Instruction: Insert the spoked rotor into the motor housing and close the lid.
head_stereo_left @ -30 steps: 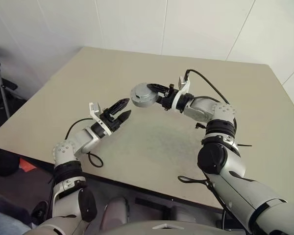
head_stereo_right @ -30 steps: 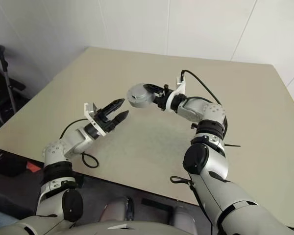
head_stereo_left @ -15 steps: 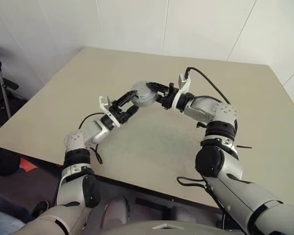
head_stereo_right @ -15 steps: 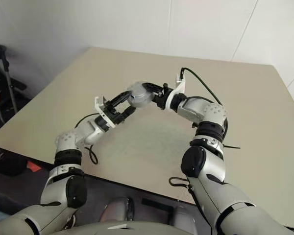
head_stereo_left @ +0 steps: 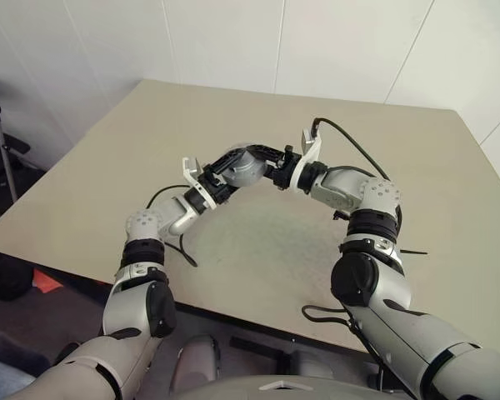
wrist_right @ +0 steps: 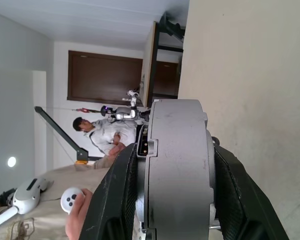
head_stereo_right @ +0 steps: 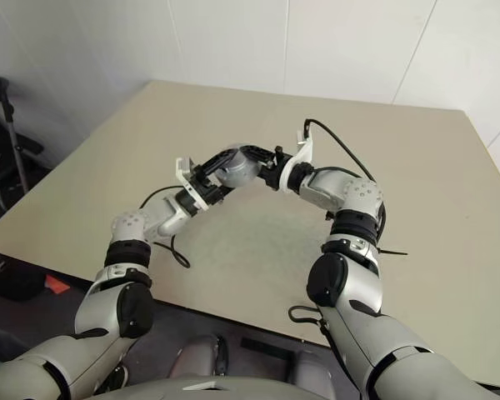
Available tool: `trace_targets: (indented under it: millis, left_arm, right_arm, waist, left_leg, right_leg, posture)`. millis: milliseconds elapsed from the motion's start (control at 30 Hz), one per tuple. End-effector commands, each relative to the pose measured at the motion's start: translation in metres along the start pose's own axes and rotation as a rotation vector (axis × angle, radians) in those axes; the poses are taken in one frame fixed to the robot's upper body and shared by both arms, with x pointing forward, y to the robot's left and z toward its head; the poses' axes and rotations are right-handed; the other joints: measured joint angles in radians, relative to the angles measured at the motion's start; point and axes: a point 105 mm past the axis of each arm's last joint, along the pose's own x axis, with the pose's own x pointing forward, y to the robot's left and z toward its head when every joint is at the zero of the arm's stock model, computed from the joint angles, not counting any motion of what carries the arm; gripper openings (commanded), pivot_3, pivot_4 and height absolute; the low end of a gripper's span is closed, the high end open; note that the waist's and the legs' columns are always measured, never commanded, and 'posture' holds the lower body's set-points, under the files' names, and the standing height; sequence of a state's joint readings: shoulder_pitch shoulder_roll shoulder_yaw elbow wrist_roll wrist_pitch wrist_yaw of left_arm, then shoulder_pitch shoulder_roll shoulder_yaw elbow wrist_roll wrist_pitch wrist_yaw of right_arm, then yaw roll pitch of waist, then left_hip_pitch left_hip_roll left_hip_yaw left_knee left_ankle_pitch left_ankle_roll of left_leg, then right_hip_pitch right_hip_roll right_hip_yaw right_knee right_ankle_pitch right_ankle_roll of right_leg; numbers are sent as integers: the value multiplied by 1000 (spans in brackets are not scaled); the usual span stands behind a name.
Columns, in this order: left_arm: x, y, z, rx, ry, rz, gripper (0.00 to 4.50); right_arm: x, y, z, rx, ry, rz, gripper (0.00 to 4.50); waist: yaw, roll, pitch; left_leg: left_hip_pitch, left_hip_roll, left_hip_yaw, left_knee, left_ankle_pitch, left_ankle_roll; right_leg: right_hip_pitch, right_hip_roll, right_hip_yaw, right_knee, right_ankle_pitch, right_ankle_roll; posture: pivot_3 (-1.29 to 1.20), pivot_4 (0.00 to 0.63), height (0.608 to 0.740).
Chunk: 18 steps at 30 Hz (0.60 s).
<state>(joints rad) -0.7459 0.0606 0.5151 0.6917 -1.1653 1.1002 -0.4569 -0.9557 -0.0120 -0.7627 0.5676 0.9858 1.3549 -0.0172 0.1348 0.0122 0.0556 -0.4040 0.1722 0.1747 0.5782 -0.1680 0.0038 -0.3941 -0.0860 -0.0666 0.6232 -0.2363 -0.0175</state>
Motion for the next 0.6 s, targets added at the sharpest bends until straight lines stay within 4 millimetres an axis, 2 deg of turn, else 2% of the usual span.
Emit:
trace_targets:
  millis: [33, 67, 200, 233, 600]
  left_arm:
    - [4, -14, 3, 38, 8, -45, 3737]
    - [3, -13, 3, 40, 8, -46, 3543]
    - [2, -13, 5, 45, -1, -46, 2241]
    - [1, -13, 5, 46, -4, -44, 2140]
    - [2, -10, 7, 74, -21, -20, 2141]
  right_arm:
    - [-2, 25, 10, -47, -38, 87, 2040]
    - [-2, 24, 10, -47, -39, 86, 2040]
    - [-2, 24, 10, -46, -42, 81, 2040]
    - [-1, 23, 10, -46, -42, 80, 2040]
    - [0, 21, 11, -53, -48, 70, 2040]
  waist:
    - [0, 0, 0]
    - [0, 0, 0]
    - [1, 0, 0]
    - [1, 0, 0]
    - [1, 0, 0]
  left_leg:
    - [0, 0, 0, 0, 0, 0]
    - [0, 0, 0, 0, 0, 0]
    - [0, 0, 0, 0, 0, 0]
    - [0, 0, 0, 1, 0, 0]
    - [0, 0, 0, 1, 0, 0]
  right_leg:
    - [0, 0, 0, 0, 0, 0]
    - [0, 0, 0, 0, 0, 0]
    - [0, 0, 0, 0, 0, 0]
    - [0, 0, 0, 0, 0, 0]
    - [0, -1, 0, 0, 0, -1]
  posture:
    - [0, 0, 740]
    - [0, 0, 740]
    - [0, 0, 740]
    - [0, 0, 740]
    - [0, 0, 740]
